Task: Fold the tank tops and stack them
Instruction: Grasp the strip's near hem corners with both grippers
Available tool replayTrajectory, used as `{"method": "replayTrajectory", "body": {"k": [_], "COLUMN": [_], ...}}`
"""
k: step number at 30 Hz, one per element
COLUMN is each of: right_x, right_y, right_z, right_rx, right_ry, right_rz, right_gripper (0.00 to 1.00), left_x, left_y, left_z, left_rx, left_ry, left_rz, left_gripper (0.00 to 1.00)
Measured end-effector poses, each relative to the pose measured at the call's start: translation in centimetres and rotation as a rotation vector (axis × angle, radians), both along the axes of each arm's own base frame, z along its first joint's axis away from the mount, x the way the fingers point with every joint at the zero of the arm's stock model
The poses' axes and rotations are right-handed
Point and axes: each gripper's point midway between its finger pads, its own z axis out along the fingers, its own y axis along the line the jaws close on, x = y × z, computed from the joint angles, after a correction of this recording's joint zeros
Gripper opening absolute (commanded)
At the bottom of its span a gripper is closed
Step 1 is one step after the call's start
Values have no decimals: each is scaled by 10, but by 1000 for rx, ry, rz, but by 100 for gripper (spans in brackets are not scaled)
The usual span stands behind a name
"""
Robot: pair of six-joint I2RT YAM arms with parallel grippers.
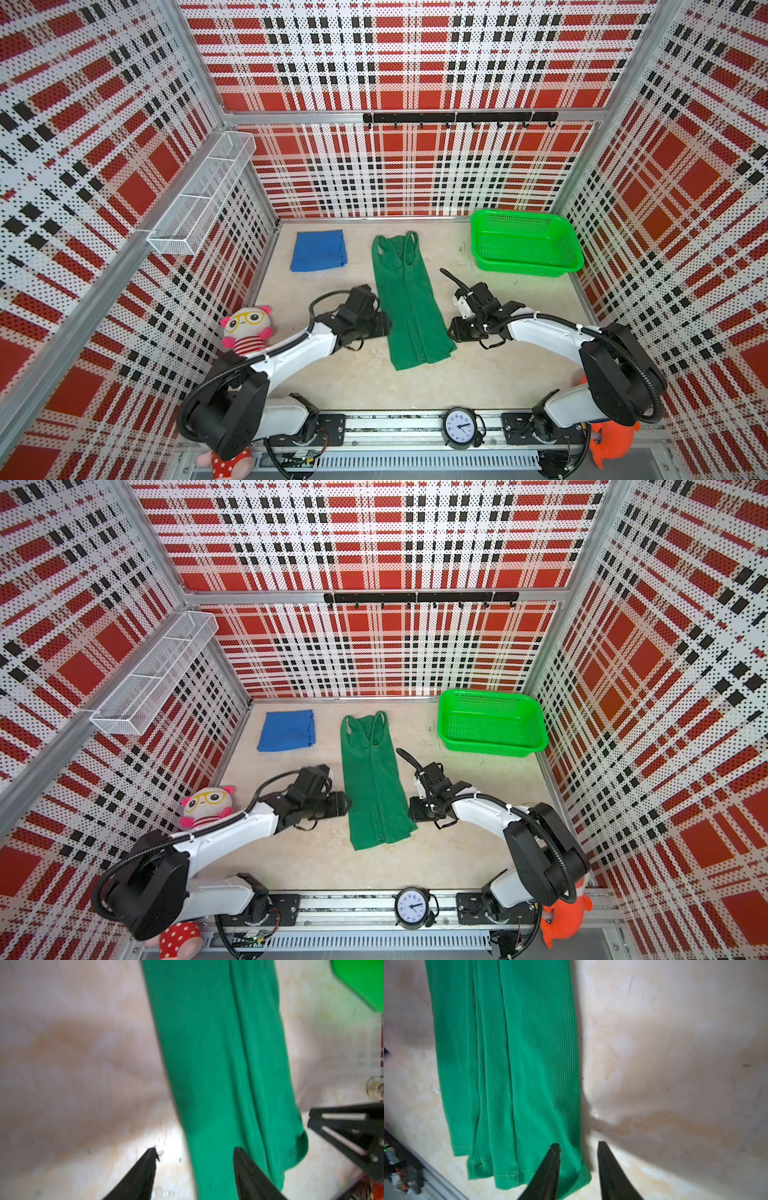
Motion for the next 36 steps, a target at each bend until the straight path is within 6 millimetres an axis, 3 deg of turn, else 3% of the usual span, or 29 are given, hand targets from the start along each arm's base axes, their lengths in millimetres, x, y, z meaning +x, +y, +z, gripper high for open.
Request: {"method": "replayTrajectory", "body": {"k": [4, 11, 18, 23, 27, 30, 36], "right_x": [-10, -22, -29, -36, -39, -44, -53], "right_y": [-3, -3, 3, 9, 10, 12, 17], "right_z": [-10, -14, -14, -15, -16, -17, -8], "right_rx": [-2, 26, 52, 58, 67, 64, 69], "right_ry": [28, 53, 71, 86, 102, 113, 109], "right_rz": [13, 20, 29, 46, 24, 23, 32], "right_gripper": [41, 35, 33, 29, 18, 12, 2], "left_x": [-38, -81, -81, -78, -79, -80, -81], "left_y": [-8, -24, -34, -44, -47, -45, -42], "left_z": [-7, -29, -30, -34, -39, -42, -37], "left_rx": [-81, -186, -276, -303, -298, -285, -278], "left_ry": [66, 191, 208, 217, 228, 234, 219], "left_rz": [3, 14, 52, 51, 47, 52, 58], "left_gripper": [60, 57, 50, 38, 13, 0, 0]}}
